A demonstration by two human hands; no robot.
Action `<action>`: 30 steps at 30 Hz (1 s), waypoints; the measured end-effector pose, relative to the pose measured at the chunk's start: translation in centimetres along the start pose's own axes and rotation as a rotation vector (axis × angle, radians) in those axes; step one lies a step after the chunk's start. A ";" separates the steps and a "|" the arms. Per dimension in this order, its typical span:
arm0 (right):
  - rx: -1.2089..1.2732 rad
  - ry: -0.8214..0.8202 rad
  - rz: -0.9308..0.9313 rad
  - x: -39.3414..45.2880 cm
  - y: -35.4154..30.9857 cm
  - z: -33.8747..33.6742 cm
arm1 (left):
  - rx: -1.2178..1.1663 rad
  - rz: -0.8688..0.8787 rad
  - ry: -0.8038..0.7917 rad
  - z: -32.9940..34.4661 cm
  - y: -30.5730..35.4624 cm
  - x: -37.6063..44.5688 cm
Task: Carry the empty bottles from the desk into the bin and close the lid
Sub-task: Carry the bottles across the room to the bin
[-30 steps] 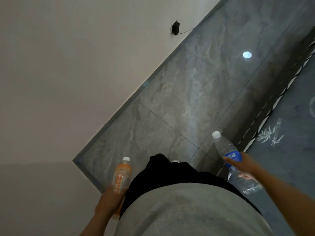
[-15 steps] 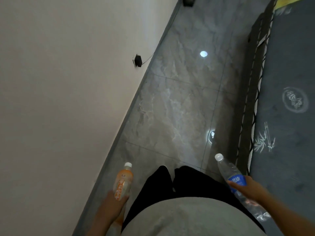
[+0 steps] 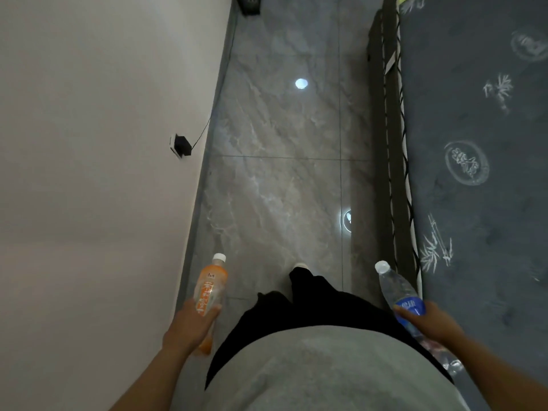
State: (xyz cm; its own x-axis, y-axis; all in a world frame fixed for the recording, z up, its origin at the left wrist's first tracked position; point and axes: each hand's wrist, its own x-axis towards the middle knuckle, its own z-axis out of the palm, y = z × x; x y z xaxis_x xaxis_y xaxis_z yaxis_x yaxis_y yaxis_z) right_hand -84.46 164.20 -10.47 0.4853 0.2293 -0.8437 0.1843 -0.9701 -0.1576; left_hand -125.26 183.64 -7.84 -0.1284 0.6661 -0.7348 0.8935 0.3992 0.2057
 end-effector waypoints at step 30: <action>0.254 -0.001 0.179 12.4 -27.9 -13.6 | 0.110 0.149 -0.061 -18.7 33.6 26.6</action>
State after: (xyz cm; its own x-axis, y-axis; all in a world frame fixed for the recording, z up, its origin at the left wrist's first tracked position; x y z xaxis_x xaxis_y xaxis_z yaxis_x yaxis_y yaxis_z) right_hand -71.97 195.23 -9.56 0.4898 0.0528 -0.8702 -0.1240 -0.9838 -0.1295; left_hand -106.74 226.53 -8.38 0.0320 0.6720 -0.7399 0.9426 0.2259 0.2459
